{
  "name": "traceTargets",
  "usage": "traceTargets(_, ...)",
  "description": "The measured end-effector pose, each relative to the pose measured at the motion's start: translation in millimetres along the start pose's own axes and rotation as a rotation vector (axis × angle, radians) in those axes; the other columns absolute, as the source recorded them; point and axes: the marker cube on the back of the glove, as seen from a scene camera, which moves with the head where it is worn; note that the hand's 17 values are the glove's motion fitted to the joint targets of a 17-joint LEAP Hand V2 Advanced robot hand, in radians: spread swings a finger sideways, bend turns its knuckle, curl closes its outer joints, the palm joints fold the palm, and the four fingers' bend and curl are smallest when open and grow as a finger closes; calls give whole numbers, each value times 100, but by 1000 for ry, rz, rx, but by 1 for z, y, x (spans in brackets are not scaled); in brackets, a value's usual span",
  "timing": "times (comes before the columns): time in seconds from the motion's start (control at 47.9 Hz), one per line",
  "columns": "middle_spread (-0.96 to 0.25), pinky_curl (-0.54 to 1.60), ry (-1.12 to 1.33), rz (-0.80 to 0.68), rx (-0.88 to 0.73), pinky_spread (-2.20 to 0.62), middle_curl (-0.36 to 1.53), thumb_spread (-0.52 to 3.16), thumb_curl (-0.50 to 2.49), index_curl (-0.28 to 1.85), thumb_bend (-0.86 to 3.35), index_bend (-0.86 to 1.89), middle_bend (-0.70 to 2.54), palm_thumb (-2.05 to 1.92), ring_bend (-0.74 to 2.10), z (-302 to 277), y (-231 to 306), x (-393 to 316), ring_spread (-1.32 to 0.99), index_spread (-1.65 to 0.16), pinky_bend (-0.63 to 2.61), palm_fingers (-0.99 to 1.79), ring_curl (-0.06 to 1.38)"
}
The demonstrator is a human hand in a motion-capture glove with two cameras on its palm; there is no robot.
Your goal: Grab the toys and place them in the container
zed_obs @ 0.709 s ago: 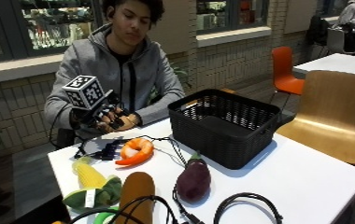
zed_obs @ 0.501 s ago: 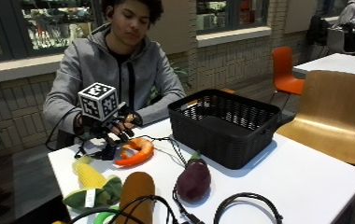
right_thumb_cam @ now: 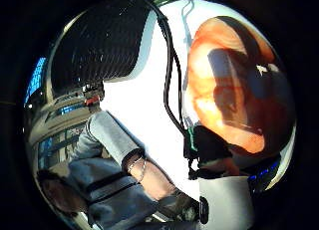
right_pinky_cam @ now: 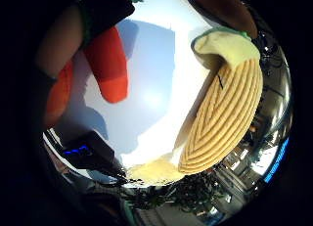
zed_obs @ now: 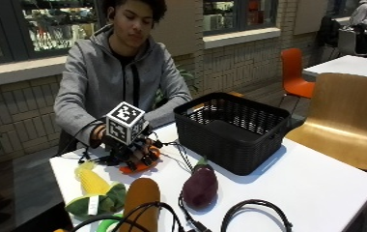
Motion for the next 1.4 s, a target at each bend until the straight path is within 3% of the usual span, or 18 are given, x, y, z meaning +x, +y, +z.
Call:
traceTargets(0.146, 2, 30, 58, 25, -51, 3, 23, 135, 27, 11, 12, 9, 18, 25, 20, 5, -11, 0, -10, -29, 73, -16, 20)
traceTargets(0.459, 0, 35, 97, 70, 10, 3, 28, 148, 30, 9, 9, 5, 19, 21, 33, 9, -21, 5, -12, -31, 89, -5, 27)
traceTargets(0.688, -1, 38, 91, 103, 47, 2, 33, 140, 29, 4, -1, 2, 26, 10, 44, 10, -27, 6, -13, -30, 99, -15, 31)
traceTargets(1.001, -9, 38, 107, 49, 175, -11, 43, 165, 32, 9, 12, 16, 47, 24, 87, 8, -28, -7, -27, -33, 98, 33, 45)
traceTargets(1.252, -17, 42, 142, 17, 275, -21, 54, 161, 43, 16, 33, 21, 64, 52, 108, -19, -20, -22, -37, -33, 99, 44, 56)
traceTargets(1.398, -21, 44, 142, -42, 368, -24, 61, 156, 51, 22, 36, 26, 73, 62, 116, -63, -23, -47, -41, -33, 99, 48, 61)
